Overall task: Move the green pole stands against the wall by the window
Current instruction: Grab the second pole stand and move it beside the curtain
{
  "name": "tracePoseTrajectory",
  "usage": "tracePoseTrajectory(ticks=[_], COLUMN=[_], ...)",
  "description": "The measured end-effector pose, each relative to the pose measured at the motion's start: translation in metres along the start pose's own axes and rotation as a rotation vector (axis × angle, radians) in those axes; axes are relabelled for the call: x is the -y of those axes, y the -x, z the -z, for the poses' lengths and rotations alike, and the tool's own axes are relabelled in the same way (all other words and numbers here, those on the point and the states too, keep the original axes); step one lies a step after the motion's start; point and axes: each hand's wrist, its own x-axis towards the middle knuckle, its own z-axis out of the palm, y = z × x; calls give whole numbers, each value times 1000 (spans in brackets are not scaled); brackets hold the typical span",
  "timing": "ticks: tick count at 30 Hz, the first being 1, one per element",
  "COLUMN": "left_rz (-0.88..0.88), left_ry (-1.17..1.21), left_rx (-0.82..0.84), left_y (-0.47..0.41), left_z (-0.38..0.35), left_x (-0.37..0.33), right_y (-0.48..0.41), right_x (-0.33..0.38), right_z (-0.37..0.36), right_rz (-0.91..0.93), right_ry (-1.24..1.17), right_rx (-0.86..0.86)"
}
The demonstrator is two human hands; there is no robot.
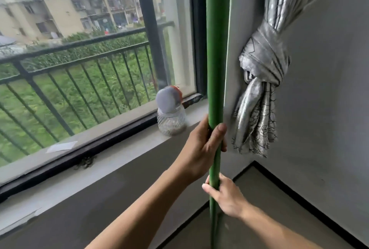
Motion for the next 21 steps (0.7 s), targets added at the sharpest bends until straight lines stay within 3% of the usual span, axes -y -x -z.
tracePoseTrajectory(ticks=[8, 21], left_rz=[-121, -148], left_ry=[49, 55], left_rx=[116, 271], left_y=[-102, -260], left_z=[-66, -149], left_x=[6, 58], right_y=[-41, -162], right_x=[-43, -148], right_z=[77, 166], right_rz=[-108, -332], right_ry=[-29, -197], right_rx=[-224, -463])
